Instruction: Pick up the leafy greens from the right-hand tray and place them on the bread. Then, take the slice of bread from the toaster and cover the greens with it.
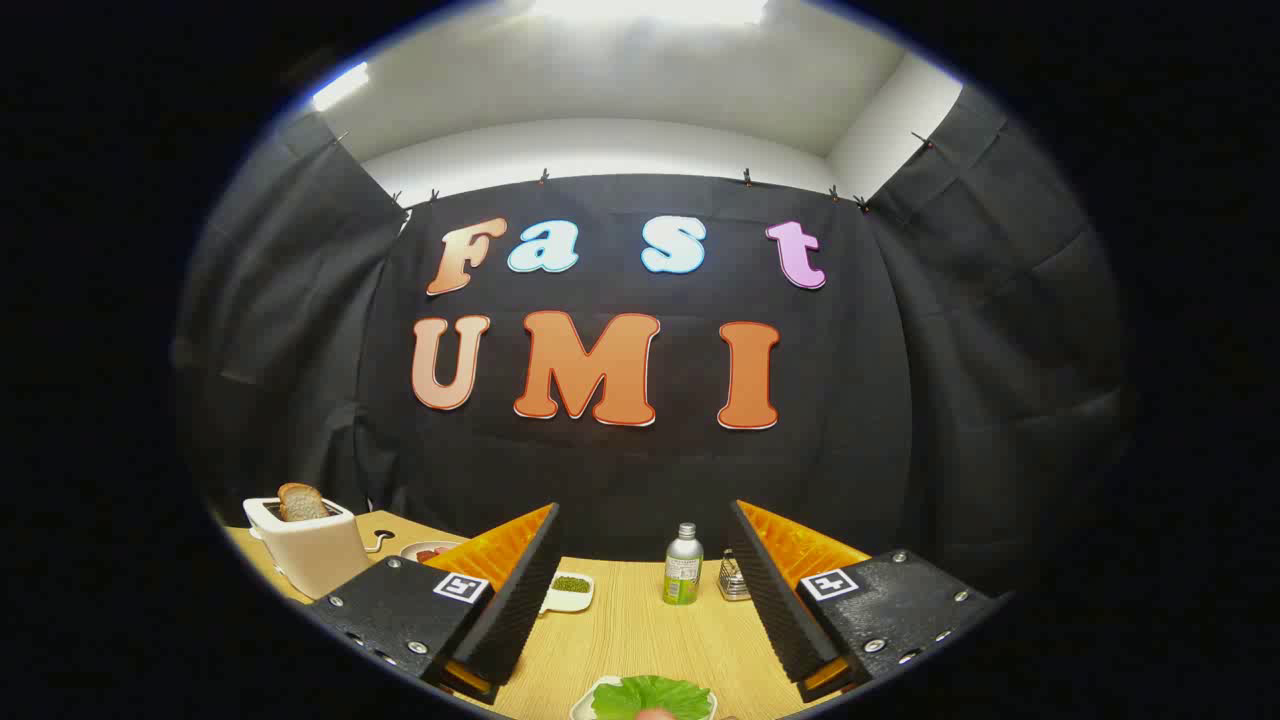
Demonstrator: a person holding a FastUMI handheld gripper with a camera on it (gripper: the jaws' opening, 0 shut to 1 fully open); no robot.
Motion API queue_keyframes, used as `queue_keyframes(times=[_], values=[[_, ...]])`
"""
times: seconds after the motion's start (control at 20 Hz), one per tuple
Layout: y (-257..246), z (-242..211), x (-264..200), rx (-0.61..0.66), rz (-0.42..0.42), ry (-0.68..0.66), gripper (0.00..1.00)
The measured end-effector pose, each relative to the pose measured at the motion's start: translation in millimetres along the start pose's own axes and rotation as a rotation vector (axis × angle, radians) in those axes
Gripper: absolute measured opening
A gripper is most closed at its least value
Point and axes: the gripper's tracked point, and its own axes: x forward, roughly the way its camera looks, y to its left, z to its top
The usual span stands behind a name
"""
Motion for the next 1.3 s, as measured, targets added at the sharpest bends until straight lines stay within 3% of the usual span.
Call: queue_keyframes(times=[0.25, 0.55, 0.85, 1.3], values=[[-6, 3, 0, 0.012, -0.018, -0.004, 0.97], [13, 1, -2, 0.019, 0.045, -0.002, 0.97], [15, -3, 1, 0.003, 0.040, 0.020, 0.97], [14, -42, 6, 0.013, 0.064, 0.174, 0.98]])
